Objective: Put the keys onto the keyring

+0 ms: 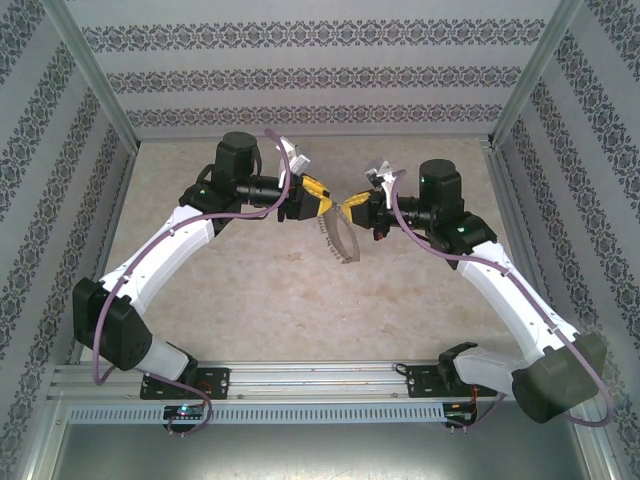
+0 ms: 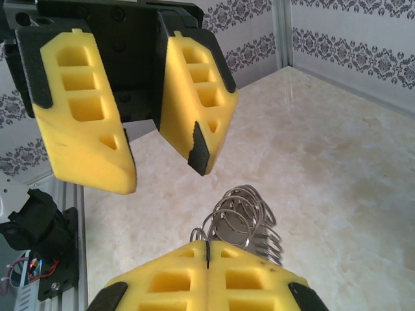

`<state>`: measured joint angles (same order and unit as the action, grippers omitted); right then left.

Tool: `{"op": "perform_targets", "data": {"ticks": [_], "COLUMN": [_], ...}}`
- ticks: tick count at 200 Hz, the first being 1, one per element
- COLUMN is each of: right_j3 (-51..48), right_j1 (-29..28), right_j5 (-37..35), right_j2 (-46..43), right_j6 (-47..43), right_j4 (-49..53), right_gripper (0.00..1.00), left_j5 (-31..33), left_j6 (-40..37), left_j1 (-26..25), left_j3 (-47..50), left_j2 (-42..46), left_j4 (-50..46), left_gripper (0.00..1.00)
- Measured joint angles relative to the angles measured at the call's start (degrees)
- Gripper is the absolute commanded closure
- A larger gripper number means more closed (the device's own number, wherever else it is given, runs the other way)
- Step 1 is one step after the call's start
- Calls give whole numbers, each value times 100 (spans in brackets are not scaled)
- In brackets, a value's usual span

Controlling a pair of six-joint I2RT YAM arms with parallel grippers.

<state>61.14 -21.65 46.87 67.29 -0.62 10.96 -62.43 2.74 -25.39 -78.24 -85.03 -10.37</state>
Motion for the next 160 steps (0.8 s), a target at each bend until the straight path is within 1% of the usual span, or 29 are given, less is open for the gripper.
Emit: {"op": "perform_targets", "data": {"ticks": [49, 160], "right_j3": [74, 109], "right_j1": [-114, -190], "right_j5": [-105, -282], "right_j2": [7, 61], "right_j6": [-50, -87], "right_j4": [26, 13], "right_gripper": [100, 100], "left_j5": [-188, -328], "left_j6": [0, 2], "left_j1": [-15, -109], "left_j3": [0, 0], "left_j2": [-120, -254], "left_j4": [0, 0], "left_gripper": [65, 66]}}
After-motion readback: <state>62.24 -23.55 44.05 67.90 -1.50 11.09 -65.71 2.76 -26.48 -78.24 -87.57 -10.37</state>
